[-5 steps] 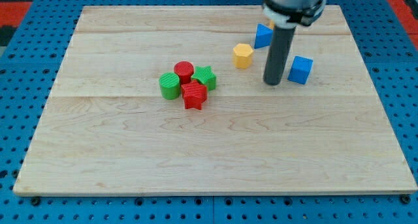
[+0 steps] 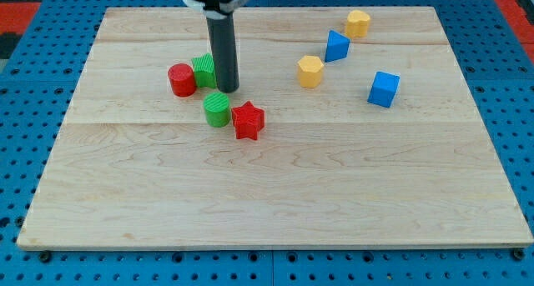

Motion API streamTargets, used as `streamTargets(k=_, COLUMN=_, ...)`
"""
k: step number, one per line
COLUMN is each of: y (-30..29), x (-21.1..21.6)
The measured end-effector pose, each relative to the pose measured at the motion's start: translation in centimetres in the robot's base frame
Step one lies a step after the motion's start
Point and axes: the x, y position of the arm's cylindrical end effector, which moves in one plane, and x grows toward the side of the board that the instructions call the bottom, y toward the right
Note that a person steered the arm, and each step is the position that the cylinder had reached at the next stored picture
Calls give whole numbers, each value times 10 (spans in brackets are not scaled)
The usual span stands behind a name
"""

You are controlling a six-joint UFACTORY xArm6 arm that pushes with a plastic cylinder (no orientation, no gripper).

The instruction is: Place the yellow hexagon to the top of the blue triangle

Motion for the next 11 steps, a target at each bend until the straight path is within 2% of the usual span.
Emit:
streamTargets(k=2, y=-112, x=-12)
streamTargets(k=4, y=-190, x=-15)
streamTargets(k=5, y=-167, x=-25)
streamTargets(k=6, y=-131, x=-52)
streamTargets(k=8, y=-128, x=-79)
streamTargets(k=9, y=-85, x=-80)
streamTargets(k=10, y=-77, x=-102)
streamTargets(k=11, y=-90, x=-81)
